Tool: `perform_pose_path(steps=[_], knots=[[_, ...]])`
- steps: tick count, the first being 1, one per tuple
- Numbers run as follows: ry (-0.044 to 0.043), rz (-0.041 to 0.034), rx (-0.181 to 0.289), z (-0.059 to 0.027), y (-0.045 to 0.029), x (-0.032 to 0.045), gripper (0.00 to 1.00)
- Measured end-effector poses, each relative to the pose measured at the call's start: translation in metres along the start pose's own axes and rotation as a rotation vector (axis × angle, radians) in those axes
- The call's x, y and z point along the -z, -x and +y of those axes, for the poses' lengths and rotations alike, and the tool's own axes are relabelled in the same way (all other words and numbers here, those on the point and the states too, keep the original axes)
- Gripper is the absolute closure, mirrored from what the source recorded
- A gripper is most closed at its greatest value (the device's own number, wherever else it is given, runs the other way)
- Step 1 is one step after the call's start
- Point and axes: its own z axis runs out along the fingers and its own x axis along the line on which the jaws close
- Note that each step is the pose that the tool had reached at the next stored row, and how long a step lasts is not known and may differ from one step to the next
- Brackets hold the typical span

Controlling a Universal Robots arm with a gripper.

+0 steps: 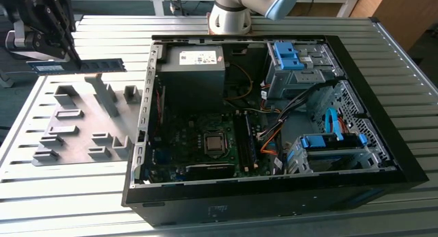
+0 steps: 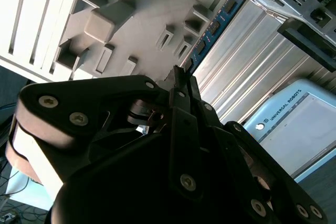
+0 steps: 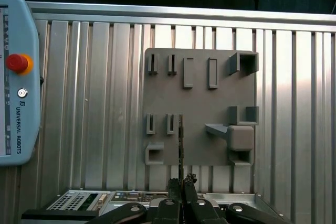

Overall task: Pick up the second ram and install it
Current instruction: 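Pick up the second ram and move it above second insertion slot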

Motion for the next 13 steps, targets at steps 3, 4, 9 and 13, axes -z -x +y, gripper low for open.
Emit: perform_pose_path(steps=[3,4,9,13], knots=[[-0.0001,0.0000,0.000,-0.0007,0.0000,0.0000,0.86],[-0.0001,0.0000,0.000,-0.0009,0.0000,0.0000,0.86],[-0.0001,0.0000,0.000,-0.0050,-0.0001,0.0002,0.86],[-0.0001,-0.0001,0.000,-0.0082,-0.0001,0.0003,0.86]])
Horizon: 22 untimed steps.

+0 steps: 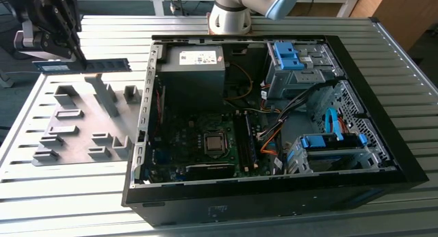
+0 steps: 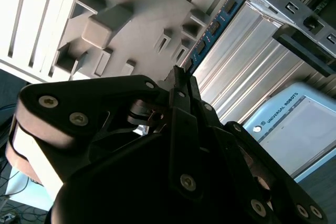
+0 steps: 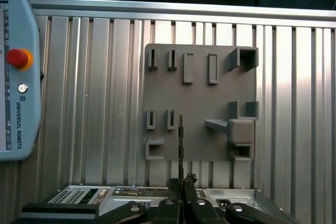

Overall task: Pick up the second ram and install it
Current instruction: 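Pick up the second ram and move it above second insertion slot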

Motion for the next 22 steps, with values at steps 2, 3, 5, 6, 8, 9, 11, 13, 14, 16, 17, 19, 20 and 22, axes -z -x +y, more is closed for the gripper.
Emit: perform_pose_path(steps=[2,3,5,6,8,9,11,13,14,16,17,19,20,22], knots=[[0.0000,0.0000,0.000,-0.0016,0.0000,0.0001,0.86],[0.0000,0.0000,0.000,-0.0023,0.0000,0.0001,0.86],[0.0000,0.0000,0.000,-0.0034,0.0000,0.0001,0.86],[0.0000,0.0000,0.000,-0.0036,0.0000,0.0001,0.86],[0.0000,0.0000,0.000,-0.0048,-0.0001,0.0002,0.86],[0.0000,0.0001,0.000,-0.0054,-0.0001,0.0003,0.86],[0.0000,0.0000,0.000,-0.0062,-0.0001,0.0002,0.86],[0.0000,0.0001,0.000,-0.0071,-0.0001,0.0003,0.86],[0.0000,0.0000,0.000,-0.0075,-0.0001,0.0003,0.86],[0.0000,0.0000,0.000,-0.0081,-0.0001,0.0003,0.86],[0.0000,0.0001,0.000,-0.0085,-0.0001,0.0004,0.86],[0.0000,0.0000,0.000,-0.0093,-0.0001,0.0004,0.86],[0.0000,0.0000,0.000,-0.0095,-0.0001,0.0004,0.86],[0.0000,0.0001,0.000,-0.0101,-0.0002,0.0004,0.86]])
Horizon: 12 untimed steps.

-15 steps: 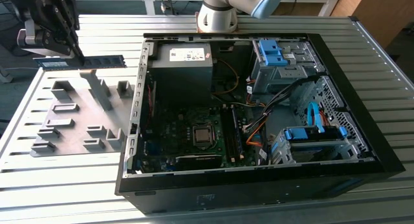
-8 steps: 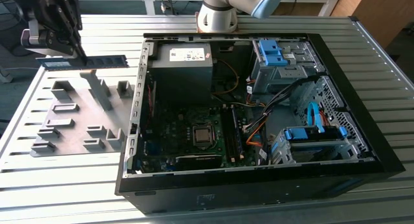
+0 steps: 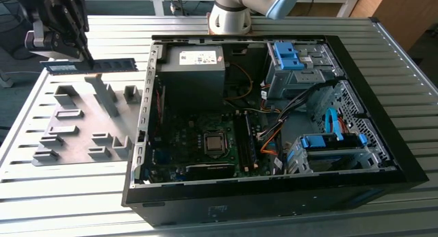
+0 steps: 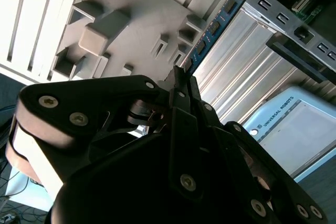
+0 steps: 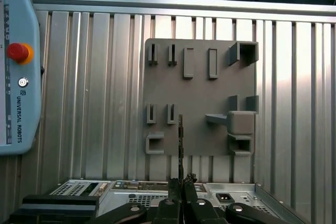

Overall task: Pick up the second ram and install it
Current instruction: 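Pick up the second ram and move it above second insertion slot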

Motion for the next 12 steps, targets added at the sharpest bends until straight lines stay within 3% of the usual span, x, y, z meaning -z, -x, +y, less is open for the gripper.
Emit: perform_pose_path(steps=[12], knots=[[0.0000,0.0000,0.000,-0.0057,-0.0001,0.0002,0.86]])
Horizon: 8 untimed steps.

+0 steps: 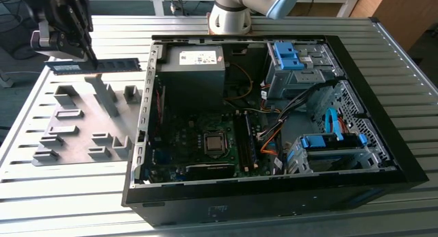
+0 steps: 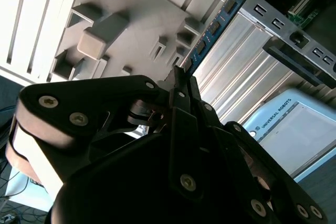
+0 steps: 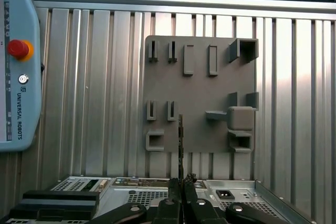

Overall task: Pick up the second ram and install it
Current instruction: 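Pick up the second ram and move it above second insertion slot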

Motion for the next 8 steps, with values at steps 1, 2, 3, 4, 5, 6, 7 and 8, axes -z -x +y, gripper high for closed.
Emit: perform_pose_path(steps=[1,2,3,4,5,6,7,8], knots=[[0.0000,0.0000,0.000,-0.0005,0.0000,0.0000,0.86],[0.0000,0.0000,0.000,-0.0011,0.0000,0.0000,0.86],[0.0000,0.0000,0.000,-0.0016,0.0000,0.0001,0.86],[0.0000,0.0000,0.000,-0.0020,0.0000,0.0001,0.86],[0.0000,-0.0001,0.000,-0.0025,0.0000,0.0000,0.86],[0.0000,0.0000,0.000,-0.0030,0.0000,0.0001,0.86],[0.0001,0.0000,0.000,-0.0033,0.0000,0.0002,0.86],[0.0000,0.0000,0.000,-0.0036,-0.0001,0.0001,0.86]])
